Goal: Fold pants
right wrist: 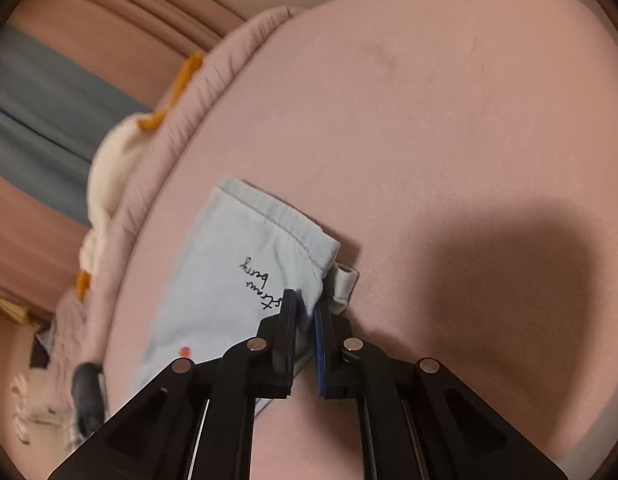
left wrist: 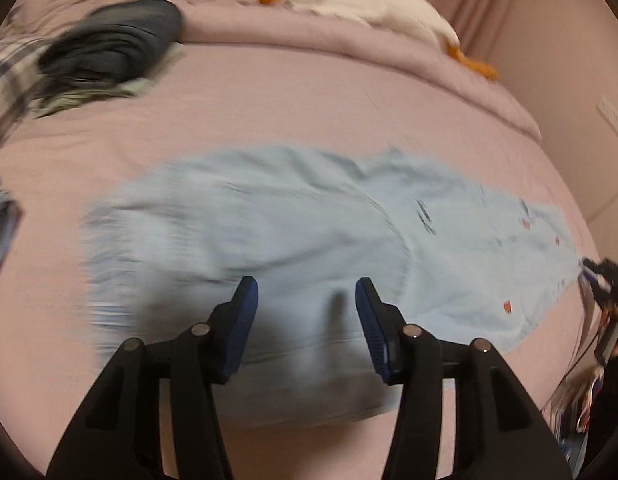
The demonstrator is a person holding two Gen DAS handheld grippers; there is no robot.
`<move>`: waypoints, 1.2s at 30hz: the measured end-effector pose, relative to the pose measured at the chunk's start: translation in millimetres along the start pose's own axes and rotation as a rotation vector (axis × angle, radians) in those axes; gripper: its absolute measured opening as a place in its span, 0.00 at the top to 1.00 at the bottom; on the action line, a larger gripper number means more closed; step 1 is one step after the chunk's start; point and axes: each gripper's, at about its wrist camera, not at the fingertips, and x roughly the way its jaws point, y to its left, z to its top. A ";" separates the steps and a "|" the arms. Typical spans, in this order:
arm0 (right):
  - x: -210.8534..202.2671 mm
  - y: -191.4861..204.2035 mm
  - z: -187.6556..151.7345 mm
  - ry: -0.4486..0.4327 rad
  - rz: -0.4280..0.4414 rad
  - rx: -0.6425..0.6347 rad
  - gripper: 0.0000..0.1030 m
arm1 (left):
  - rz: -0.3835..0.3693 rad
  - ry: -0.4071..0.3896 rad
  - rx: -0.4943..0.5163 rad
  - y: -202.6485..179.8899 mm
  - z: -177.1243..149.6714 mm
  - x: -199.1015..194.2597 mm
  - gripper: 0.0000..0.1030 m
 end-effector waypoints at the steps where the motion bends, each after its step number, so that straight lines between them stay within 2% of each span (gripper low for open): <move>1: -9.7 5.7 -0.6 -0.033 -0.031 -0.036 0.76 | 0.008 -0.015 -0.021 10.3 0.1 -7.4 0.46; 2: -17.7 12.2 -1.9 -0.069 -0.073 -0.073 0.55 | 0.035 -0.029 -0.045 23.7 0.1 -15.6 0.45; 3: -26.3 20.5 -4.2 -0.112 -0.130 -0.115 0.48 | 0.058 -0.039 -0.059 30.8 -0.5 -20.6 0.45; 4: -33.0 32.6 -7.3 -0.154 -0.171 -0.161 0.46 | 0.079 -0.052 -0.078 41.4 -1.2 -26.6 0.44; 6: -39.8 55.9 -16.2 -0.188 -0.185 -0.260 0.46 | 0.102 -0.075 -0.139 65.2 -4.5 -37.6 0.44; 9: -32.7 103.7 -37.9 -0.145 -0.104 -0.437 0.46 | 0.086 -0.074 -0.231 95.8 -12.2 -44.3 0.43; 12: -2.9 163.4 -75.0 0.030 0.087 -0.630 0.46 | 0.043 -0.063 -0.304 112.2 -20.6 -45.9 0.43; 14: 17.8 196.3 -101.9 0.129 0.174 -0.724 0.46 | -0.031 -0.043 -0.363 123.2 -27.9 -42.0 0.43; 17: 53.1 243.1 -139.7 0.248 0.223 -0.855 0.46 | -0.122 -0.015 -0.386 121.3 -30.1 -37.5 0.45; 22: 96.9 313.3 -193.7 0.363 0.232 -1.094 0.46 | -0.184 0.010 -0.396 118.2 -37.8 -46.6 0.45; 27: 107.4 354.5 -215.6 0.384 0.241 -1.233 0.46 | -0.261 0.030 -0.434 115.9 -53.2 -46.3 0.45; 32: 118.0 360.5 -221.8 0.403 0.221 -1.243 0.46 | -0.374 0.065 -0.538 112.2 -60.7 -35.3 0.48; 36: 121.9 363.6 -229.5 0.418 0.228 -1.235 0.46 | -0.418 0.010 -0.607 115.8 -62.5 -38.2 0.49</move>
